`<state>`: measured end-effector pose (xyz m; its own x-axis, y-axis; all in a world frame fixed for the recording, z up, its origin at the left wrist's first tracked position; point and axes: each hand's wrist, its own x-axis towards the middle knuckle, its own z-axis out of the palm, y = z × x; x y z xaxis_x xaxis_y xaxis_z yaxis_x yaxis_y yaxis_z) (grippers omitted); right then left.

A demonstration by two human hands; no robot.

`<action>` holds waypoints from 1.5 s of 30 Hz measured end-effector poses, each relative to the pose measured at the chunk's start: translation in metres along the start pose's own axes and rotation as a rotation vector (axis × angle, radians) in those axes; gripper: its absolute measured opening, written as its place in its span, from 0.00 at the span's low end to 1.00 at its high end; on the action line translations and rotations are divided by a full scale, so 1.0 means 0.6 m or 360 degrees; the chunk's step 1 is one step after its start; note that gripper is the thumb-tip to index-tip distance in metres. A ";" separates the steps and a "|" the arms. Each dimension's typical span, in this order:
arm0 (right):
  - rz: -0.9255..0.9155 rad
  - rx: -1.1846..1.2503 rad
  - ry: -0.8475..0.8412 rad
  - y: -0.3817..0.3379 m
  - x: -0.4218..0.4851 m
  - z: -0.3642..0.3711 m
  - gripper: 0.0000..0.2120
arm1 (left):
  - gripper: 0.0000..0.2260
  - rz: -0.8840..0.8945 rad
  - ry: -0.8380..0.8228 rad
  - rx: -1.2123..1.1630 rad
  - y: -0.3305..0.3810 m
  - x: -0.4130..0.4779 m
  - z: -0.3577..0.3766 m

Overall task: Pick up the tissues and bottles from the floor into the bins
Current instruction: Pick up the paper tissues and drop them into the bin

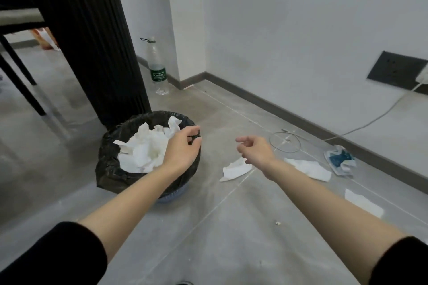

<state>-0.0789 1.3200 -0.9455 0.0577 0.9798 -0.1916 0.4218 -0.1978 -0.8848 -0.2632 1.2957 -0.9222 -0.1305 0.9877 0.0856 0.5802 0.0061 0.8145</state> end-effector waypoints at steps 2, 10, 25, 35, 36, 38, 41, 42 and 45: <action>0.0035 -0.0011 0.0044 0.029 -0.003 -0.021 0.13 | 0.17 0.0034 -0.0074 0.0025 0.007 -0.003 0.032; 0.0125 -0.0111 0.0213 0.153 -0.007 -0.079 0.14 | 0.16 0.0006 -0.0265 0.0105 -0.010 -0.006 0.161; 0.0486 -0.0552 0.0475 0.365 -0.068 -0.197 0.16 | 0.14 0.0082 -0.0698 0.0030 0.004 -0.042 0.353; 0.0721 -0.0789 0.0317 0.476 -0.132 -0.255 0.22 | 0.15 0.0073 -0.0939 0.0075 0.025 -0.095 0.410; 0.0721 -0.0762 0.0300 0.483 -0.139 -0.255 0.21 | 0.15 0.0068 -0.0954 0.0080 0.025 -0.098 0.413; 0.0721 -0.0758 0.0279 0.493 -0.148 -0.252 0.18 | 0.15 0.0050 -0.0975 0.0082 0.024 -0.102 0.414; 0.0701 -0.0781 0.0260 0.504 -0.155 -0.245 0.11 | 0.15 0.0022 -0.0994 0.0079 0.023 -0.105 0.414; 0.0699 -0.0755 0.0271 0.505 -0.156 -0.242 0.09 | 0.15 0.0014 -0.0995 0.0075 0.022 -0.107 0.413; 0.0683 -0.0489 0.0409 0.488 -0.149 -0.228 0.05 | 0.15 -0.0015 -0.1008 0.0051 0.023 -0.110 0.413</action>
<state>0.1632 1.1785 -1.1291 0.4827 0.7973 -0.3624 0.5531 -0.5983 -0.5798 -0.0473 1.2695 -1.0590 0.3596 0.8882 -0.2860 0.6066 0.0103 0.7949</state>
